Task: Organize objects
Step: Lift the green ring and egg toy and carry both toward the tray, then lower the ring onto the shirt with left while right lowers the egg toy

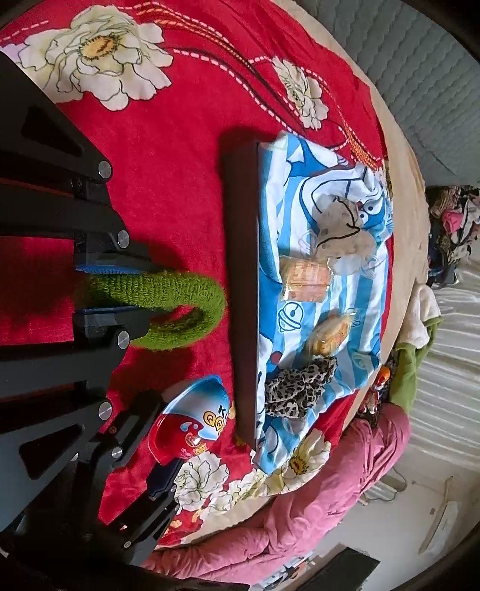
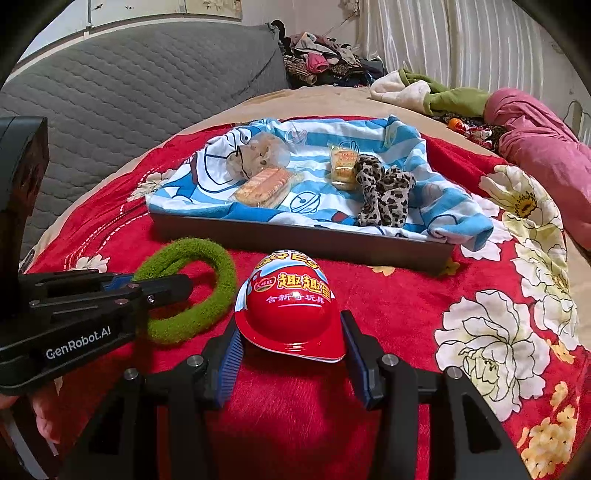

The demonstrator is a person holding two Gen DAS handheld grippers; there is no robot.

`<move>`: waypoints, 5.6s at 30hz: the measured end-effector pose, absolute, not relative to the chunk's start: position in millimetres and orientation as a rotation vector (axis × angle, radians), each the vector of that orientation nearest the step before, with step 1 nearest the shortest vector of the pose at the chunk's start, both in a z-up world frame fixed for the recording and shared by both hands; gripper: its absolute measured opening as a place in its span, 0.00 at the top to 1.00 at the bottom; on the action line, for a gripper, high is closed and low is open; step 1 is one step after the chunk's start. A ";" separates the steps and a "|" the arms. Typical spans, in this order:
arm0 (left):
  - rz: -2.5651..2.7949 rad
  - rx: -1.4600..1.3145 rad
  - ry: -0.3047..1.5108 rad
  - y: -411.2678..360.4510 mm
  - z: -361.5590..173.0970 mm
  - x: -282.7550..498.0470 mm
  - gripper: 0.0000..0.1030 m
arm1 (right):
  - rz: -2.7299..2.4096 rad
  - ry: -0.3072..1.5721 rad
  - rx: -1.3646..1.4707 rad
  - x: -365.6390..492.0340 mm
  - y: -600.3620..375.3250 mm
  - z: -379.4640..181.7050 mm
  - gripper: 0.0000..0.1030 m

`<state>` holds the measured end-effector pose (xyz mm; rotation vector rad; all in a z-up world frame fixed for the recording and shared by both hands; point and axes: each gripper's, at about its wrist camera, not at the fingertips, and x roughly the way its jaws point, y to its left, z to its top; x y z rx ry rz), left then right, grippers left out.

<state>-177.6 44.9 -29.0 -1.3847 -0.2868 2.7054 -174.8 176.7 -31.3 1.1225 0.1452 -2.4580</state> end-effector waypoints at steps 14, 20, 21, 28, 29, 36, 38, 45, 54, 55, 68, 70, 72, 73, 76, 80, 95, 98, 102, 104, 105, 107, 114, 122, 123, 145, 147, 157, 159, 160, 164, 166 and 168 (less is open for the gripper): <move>2.740 -1.350 -0.277 44.4 -10.5 -159.6 0.88 | -2.488 0.138 1.086 -160.3 180.3 -12.7 0.52; 2.770 -1.305 -0.275 43.5 3.2 -150.8 0.88 | -2.513 0.119 1.042 -153.1 183.7 2.6 0.51; 2.772 -1.301 -0.274 43.6 5.7 -150.2 0.88 | -2.519 0.122 1.037 -152.7 183.8 5.0 0.51; 2.805 -1.244 -0.261 43.4 24.7 -138.9 0.88 | -2.544 0.114 0.980 -143.3 184.9 24.4 0.51; 2.810 -1.238 -0.253 43.9 27.2 -137.2 0.88 | -2.548 0.116 0.973 -142.0 184.8 27.2 0.51; 2.824 -1.195 -0.248 46.0 43.3 -125.9 0.88 | -2.573 0.110 0.905 -129.8 185.3 49.5 0.51; 2.828 -1.184 -0.243 46.6 47.0 -122.2 0.88 | -2.576 0.116 0.896 -126.7 184.4 54.3 0.51; 2.853 -1.141 -0.242 45.3 59.5 -109.8 0.88 | -2.595 0.112 0.846 -113.6 184.9 70.0 0.51; 2.866 -1.105 -0.235 46.0 76.4 -102.9 0.88 | -2.609 0.103 0.807 -104.4 186.3 86.8 0.51; 2.866 -1.103 -0.231 46.6 78.0 -103.2 0.88 | -2.608 0.105 0.806 -104.6 186.5 87.9 0.51; 2.879 -1.079 -0.227 47.1 92.0 -105.8 0.88 | -2.606 0.113 0.790 -105.4 184.5 98.3 0.51; 2.882 -1.078 -0.221 47.1 94.4 -106.5 0.88 | -2.607 0.116 0.789 -107.4 184.0 100.1 0.51; 2.882 -1.072 -0.224 46.6 96.7 -107.0 0.88 | -2.604 0.118 0.786 -108.7 182.8 102.1 0.51; 2.886 -1.070 -0.222 46.4 97.9 -107.5 0.88 | -2.605 0.120 0.782 -109.1 182.0 103.4 0.51; 2.892 -1.064 -0.227 44.4 101.8 -109.7 0.88 | -2.605 0.117 0.772 -111.1 180.8 107.8 0.51; 2.899 -1.055 -0.222 41.2 106.7 -113.7 0.88 | -2.603 0.117 0.752 -113.4 178.5 114.0 0.51; 2.909 -1.035 -0.222 34.3 119.6 -146.3 0.88 | -2.616 0.118 0.721 -142.1 175.3 133.7 0.51; 2.906 -1.034 -0.224 34.9 119.2 -155.2 0.88 | -2.618 0.119 0.711 -148.9 174.2 136.8 0.51; 2.905 -1.036 -0.220 35.5 118.4 -165.6 0.88 | -2.618 0.122 0.707 -157.1 170.9 138.1 0.51; 2.905 -1.037 -0.223 33.7 117.7 -170.4 0.88 | -2.618 0.125 0.705 -161.3 168.3 138.2 0.51; 2.905 -1.038 -0.225 32.2 117.3 -173.0 0.88 | -2.616 0.125 0.706 -163.6 167.6 138.1 0.51; 2.906 -1.040 -0.223 30.0 117.7 -177.9 0.88 | -2.615 0.123 0.705 -168.3 165.9 137.7 0.51; 2.922 -1.027 -0.205 25.8 122.9 -198.7 0.88 | -2.610 0.124 0.692 -182.5 159.8 140.1 0.51; 2.928 -1.025 -0.214 19.6 119.6 -218.1 0.88 | -2.612 0.119 0.687 -201.2 155.4 137.0 0.51; 2.928 -1.028 -0.215 18.9 118.2 -221.0 0.88 | -2.610 0.117 0.689 -203.0 155.0 136.3 0.51; 2.904 -1.087 -0.210 7.4 69.3 -271.3 0.88 | -2.580 0.073 0.744 -249.2 141.0 91.0 0.51; 2.908 -1.083 -0.207 6.8 65.1 -273.7 0.88 | -2.578 0.062 0.748 -252.2 142.3 87.9 0.51; 2.917 -1.085 -0.209 2.4 44.5 -285.3 0.88 | -2.574 0.035 0.776 -266.2 144.4 68.1 0.51; 2.919 -1.094 -0.209 1.3 39.2 -288.4 0.88 | -2.574 0.033 0.783 -268.7 144.1 64.2 0.51; 2.916 -1.097 -0.216 0.0 36.9 -289.4 0.88 | -2.571 0.034 0.786 -270.2 143.6 62.3 0.51; 2.916 -1.113 -0.228 -2.5 26.0 -293.6 0.88 | -2.569 0.039 0.791 -273.5 142.9 56.0 0.51; 2.912 -1.123 -0.238 -4.1 20.5 -295.7 0.88 | -2.569 0.036 0.794 -275.0 143.2 53.7 0.51; 2.909 -1.134 -0.242 -5.5 15.0 -297.9 0.88 | -2.572 0.035 0.796 -276.2 143.4 52.0 0.51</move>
